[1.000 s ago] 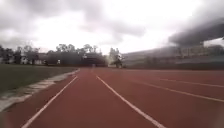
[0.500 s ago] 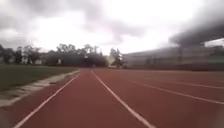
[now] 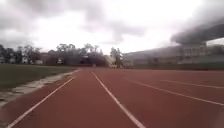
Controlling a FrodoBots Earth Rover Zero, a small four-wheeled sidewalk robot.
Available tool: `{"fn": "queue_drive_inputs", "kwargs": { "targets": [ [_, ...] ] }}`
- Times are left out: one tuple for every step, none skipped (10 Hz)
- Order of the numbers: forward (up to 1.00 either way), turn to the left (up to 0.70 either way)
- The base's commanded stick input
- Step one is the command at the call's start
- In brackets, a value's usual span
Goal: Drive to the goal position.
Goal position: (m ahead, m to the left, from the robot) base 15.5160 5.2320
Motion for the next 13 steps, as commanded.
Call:
{"fn": "queue_drive_inputs", "kwargs": {
  "targets": [
    [0.7,0.0],
    [0.7,0.0],
    [0.7,0.0],
    [0.7,0.0],
    [0.7,0.0],
    [0.7,0.0],
    [0.7,0.0],
    [0.7,0.0],
    [0.7,0.0],
    [0.7,0.0],
    [0.7,0.0],
    [0.7,0.0],
    [0.7,0.0]
  ]
}}
